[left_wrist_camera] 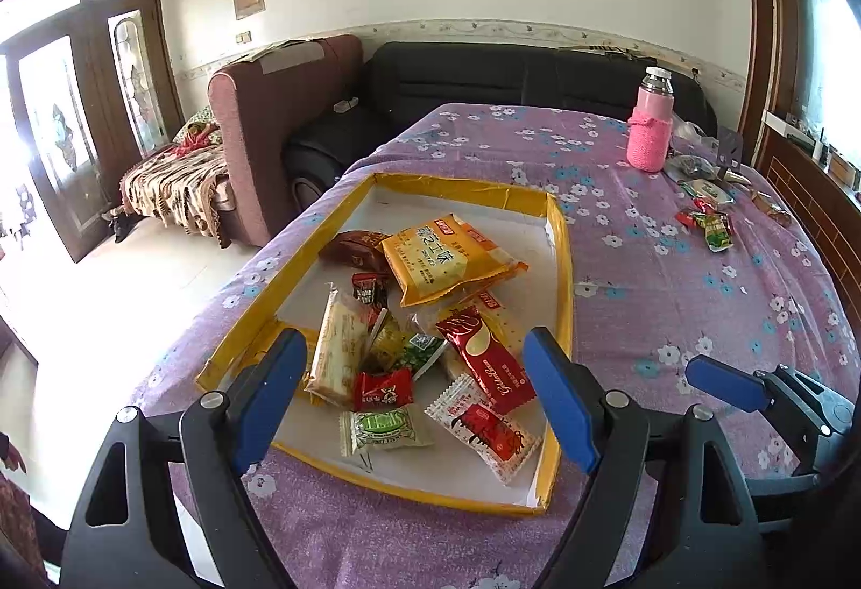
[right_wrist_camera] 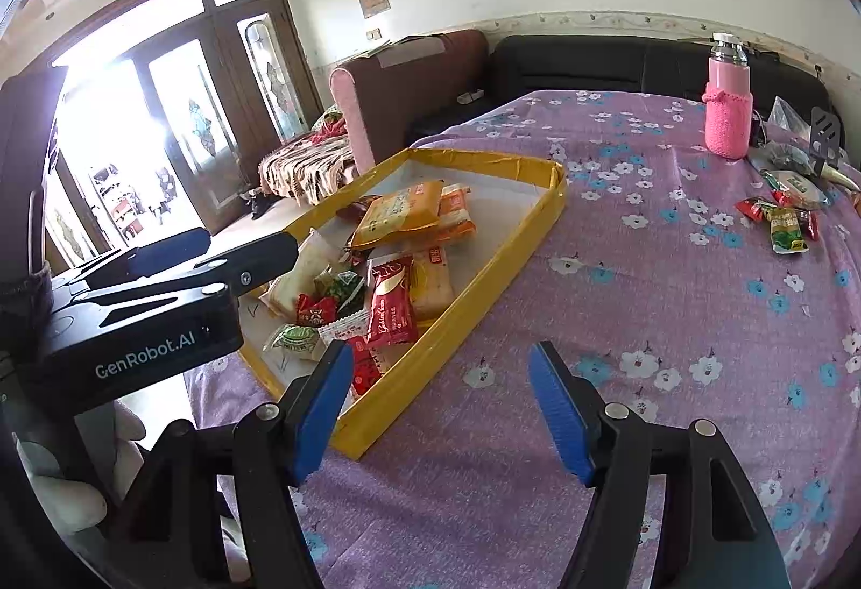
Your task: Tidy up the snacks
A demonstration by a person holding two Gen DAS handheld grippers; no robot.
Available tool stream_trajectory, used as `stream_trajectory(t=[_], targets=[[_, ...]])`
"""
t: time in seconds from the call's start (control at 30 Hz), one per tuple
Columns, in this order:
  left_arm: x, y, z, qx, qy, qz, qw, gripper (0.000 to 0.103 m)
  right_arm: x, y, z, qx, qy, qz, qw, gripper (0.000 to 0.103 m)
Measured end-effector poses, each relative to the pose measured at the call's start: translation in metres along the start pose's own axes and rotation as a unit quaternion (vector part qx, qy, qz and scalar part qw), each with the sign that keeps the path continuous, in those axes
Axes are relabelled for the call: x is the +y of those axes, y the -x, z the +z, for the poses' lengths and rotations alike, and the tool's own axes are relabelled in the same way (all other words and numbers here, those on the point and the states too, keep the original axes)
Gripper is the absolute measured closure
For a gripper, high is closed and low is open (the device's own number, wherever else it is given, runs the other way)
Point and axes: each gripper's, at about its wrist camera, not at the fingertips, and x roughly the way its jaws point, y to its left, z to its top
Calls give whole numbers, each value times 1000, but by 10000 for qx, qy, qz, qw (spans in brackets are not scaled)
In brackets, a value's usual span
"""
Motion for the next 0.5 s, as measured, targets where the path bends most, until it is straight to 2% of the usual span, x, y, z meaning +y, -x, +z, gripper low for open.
stream_trajectory(t=[0.5], targets=[[-5,-7,-4,91,-25,50,9999,20,2,-3,-2,38,14,-8,10000,31]])
